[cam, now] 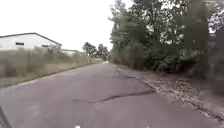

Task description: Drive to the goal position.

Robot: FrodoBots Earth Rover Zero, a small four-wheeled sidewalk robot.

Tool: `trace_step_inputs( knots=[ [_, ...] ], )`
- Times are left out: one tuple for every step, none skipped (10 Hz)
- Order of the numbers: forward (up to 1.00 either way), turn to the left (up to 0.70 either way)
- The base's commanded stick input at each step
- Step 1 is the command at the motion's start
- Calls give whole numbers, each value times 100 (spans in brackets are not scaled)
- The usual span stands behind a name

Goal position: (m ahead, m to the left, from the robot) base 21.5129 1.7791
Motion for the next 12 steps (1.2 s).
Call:
trace_step_inputs(
  knots=[
    [100,-1],
    [100,-3],
    [100,-5],
    [100,-6],
    [100,-9],
    [100,-11],
    [100,-11],
    [100,-11],
    [100,-11],
    [100,-11],
    [100,-11],
    [100,-11]
  ],
)
